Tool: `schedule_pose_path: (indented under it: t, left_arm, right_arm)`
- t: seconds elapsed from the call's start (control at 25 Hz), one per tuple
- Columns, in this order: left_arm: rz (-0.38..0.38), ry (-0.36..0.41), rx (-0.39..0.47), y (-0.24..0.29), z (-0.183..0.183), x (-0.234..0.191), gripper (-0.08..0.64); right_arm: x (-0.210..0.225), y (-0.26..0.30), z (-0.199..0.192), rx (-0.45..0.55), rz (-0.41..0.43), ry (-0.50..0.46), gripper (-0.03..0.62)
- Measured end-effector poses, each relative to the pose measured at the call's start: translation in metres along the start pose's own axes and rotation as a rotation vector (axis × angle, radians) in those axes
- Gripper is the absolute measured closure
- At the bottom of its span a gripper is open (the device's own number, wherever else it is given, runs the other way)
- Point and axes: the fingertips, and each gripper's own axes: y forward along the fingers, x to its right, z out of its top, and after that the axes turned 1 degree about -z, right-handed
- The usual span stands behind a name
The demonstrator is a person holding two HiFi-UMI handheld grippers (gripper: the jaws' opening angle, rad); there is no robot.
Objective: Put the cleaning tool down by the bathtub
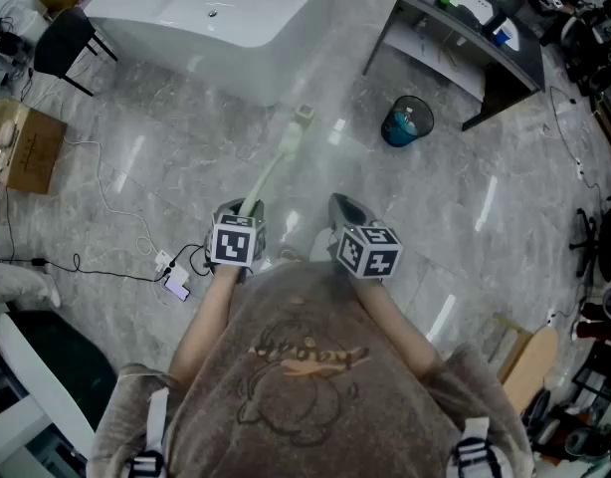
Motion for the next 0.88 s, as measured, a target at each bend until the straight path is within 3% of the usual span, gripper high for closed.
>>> schedule_pose_path:
  t: [0.56,0.88]
  left_arm:
    - [-0.016,0.008,-0.025,0.022,0.017,-0.004,0.489]
    - [-0.011,0.015,-0.037,0.053,0.057,-0.018,0.489]
  right_arm:
    - [0.016,0.013,0.018,0.023,-0.005,0.030,0.592]
    - [0.037,0.052,0.057,0.029,0.034,0.028,0.592]
